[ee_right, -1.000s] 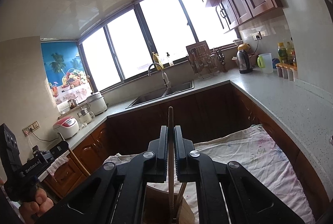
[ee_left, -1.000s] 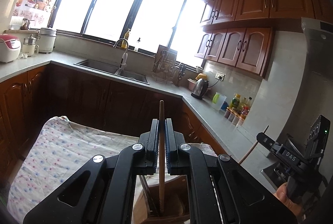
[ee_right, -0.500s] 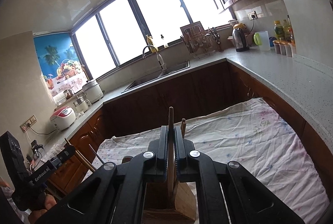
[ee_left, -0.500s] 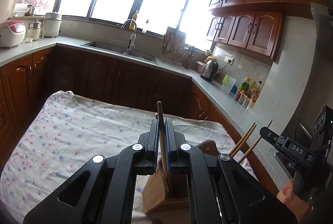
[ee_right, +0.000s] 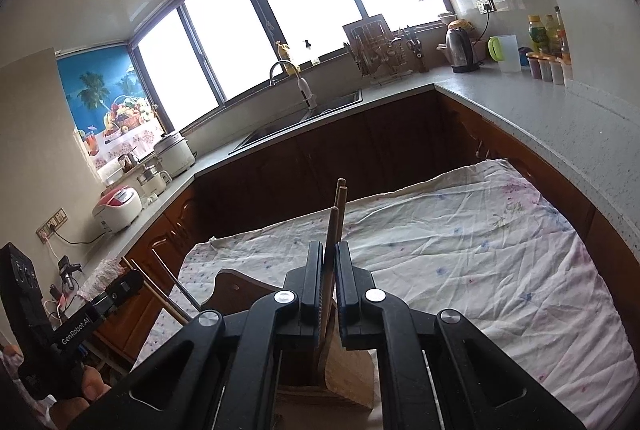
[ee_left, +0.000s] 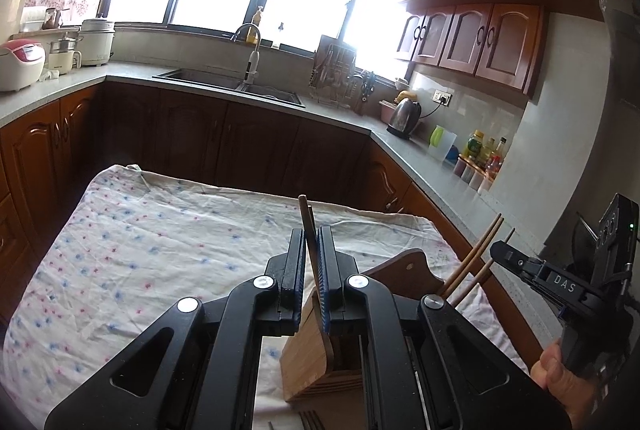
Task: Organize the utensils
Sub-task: 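Lower both chopsticks into the holder and open both tools, then move both tools back toward the remaining spoon and chopsticks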
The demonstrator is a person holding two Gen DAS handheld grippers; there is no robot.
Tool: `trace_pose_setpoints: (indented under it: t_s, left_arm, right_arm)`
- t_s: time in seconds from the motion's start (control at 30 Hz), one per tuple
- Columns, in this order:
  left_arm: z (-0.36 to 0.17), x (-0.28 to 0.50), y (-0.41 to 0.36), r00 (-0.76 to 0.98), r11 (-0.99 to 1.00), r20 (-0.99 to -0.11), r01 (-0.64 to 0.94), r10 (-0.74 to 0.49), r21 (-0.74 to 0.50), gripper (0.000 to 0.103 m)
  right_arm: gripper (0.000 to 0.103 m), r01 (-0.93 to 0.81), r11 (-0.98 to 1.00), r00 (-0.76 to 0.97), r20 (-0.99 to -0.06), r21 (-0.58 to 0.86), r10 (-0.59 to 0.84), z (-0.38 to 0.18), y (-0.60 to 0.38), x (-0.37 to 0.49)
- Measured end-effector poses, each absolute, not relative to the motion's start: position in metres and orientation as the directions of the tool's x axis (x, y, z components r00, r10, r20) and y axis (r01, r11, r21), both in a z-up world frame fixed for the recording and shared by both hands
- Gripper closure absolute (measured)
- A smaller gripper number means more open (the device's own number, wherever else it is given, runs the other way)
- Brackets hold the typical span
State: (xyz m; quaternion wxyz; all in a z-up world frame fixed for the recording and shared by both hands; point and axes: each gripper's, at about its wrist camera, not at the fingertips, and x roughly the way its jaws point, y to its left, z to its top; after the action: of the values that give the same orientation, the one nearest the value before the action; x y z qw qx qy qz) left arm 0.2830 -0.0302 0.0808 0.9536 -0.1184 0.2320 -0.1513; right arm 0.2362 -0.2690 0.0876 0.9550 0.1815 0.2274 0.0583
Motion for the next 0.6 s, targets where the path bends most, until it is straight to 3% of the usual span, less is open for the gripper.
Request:
trace_pose_setpoints:
  t_s: [0.37, 0.47, 0.5, 0.53, 0.6]
  left_arm:
    - [0.083, 0.286, -0.034, 0.838, 0.932, -0.428, 0.234, -0.338, -0.278, 0.096]
    - [0.083, 0.284, -0.031, 0.832, 0.926, -0.432, 0.236, -0.349, -0.294, 0.076]
    - [0.084, 0.282, -0.03, 0.835, 0.927, -0.429, 0.23, -0.345, -0.296, 0.059]
    - [0.084, 0.279, -0.028, 0.839, 0.926, -0.422, 0.229, -0.344, -0.299, 0.049]
    - [0.087, 0.271, -0.026, 0.846, 0.929, -0.414, 0.222, -0.335, -0.297, 0.039]
  right_arm:
    - [0.095, -0.027, 0.923, 0.885, -0.42, 0.384, 0.2, 0.086, -0.271, 0.239]
    - [0.09, -0.03, 0.92, 0.886, -0.416, 0.391, 0.206, 0.087, -0.272, 0.236]
    - [0.086, -0.033, 0.918, 0.886, -0.414, 0.395, 0.21, 0.088, -0.273, 0.235]
    - [0.083, -0.034, 0.916, 0.886, -0.412, 0.399, 0.212, 0.089, -0.275, 0.234]
    - [0.063, -0.032, 0.916, 0.891, -0.405, 0.401, 0.208, 0.091, -0.277, 0.23]
